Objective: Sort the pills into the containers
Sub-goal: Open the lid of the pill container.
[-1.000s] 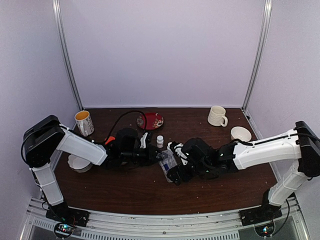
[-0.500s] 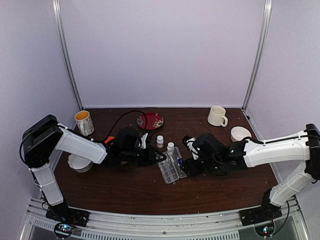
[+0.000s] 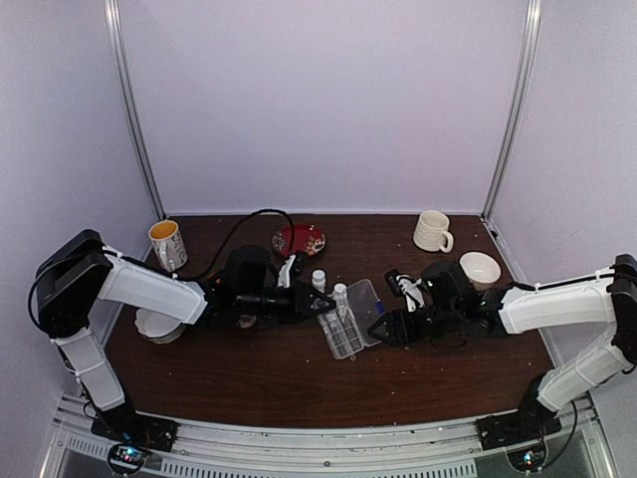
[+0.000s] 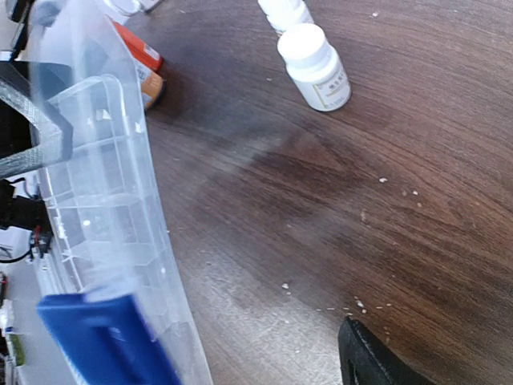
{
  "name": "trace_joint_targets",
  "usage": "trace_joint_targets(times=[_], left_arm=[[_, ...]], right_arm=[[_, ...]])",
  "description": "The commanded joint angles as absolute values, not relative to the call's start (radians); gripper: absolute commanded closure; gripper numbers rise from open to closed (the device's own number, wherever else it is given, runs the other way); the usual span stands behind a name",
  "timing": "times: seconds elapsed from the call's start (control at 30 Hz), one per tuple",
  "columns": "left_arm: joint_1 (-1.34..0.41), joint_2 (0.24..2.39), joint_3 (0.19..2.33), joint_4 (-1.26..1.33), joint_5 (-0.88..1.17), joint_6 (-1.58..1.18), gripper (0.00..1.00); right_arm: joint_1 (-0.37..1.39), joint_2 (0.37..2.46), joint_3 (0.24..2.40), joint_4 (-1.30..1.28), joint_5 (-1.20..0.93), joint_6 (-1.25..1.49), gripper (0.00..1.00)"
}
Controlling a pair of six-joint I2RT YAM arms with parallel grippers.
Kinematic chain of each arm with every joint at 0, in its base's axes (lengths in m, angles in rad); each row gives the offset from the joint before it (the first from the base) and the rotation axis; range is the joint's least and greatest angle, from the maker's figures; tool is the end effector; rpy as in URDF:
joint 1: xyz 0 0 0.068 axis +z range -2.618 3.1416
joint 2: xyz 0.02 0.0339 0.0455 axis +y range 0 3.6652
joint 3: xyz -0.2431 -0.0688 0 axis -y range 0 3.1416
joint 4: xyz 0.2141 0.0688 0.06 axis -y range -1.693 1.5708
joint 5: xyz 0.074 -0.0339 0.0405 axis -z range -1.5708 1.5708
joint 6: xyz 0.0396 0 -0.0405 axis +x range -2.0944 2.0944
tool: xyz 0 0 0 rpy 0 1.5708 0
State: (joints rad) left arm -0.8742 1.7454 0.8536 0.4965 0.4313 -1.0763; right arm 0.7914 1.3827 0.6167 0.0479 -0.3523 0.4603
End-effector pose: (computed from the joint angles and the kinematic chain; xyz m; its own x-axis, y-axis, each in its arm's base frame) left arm 0.2086 -0.2751 0.1816 -0.9485 -0.1124 -0.2963 0.2307 0.3962 -0.8887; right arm 0.1689 0.1904 0.1740 -0.7920 -0.2084 -0.5738 -0.5564 0.6333 0.5379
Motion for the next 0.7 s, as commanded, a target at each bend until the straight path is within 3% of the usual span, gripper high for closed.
trace_joint_targets(times=[0.0,0.17,0.43,0.67], left_arm=[[-0.877,1.713,0.859,0.562,0.474,-1.083,0.78],[-0.877,1.701,0.866,0.558,0.488,-1.083,0.78],[-0.876,1.692,0.883,0.516,0.488,-1.065,0.78],[-0.877,1.701,0.894,0.512,0.491,-1.065,0.78]], right_arm=[[0.761,1.353,0.594,0.166,-0.493,0.489,0.36],[0.707,1.334,0.543,0.235,-0.549,0.516,0.36],[0.67,1.323,0.53,0.165,-0.462,0.49,0.37],[0.67,1.332,0.53,0.154,-0.467,0.467,0.51]])
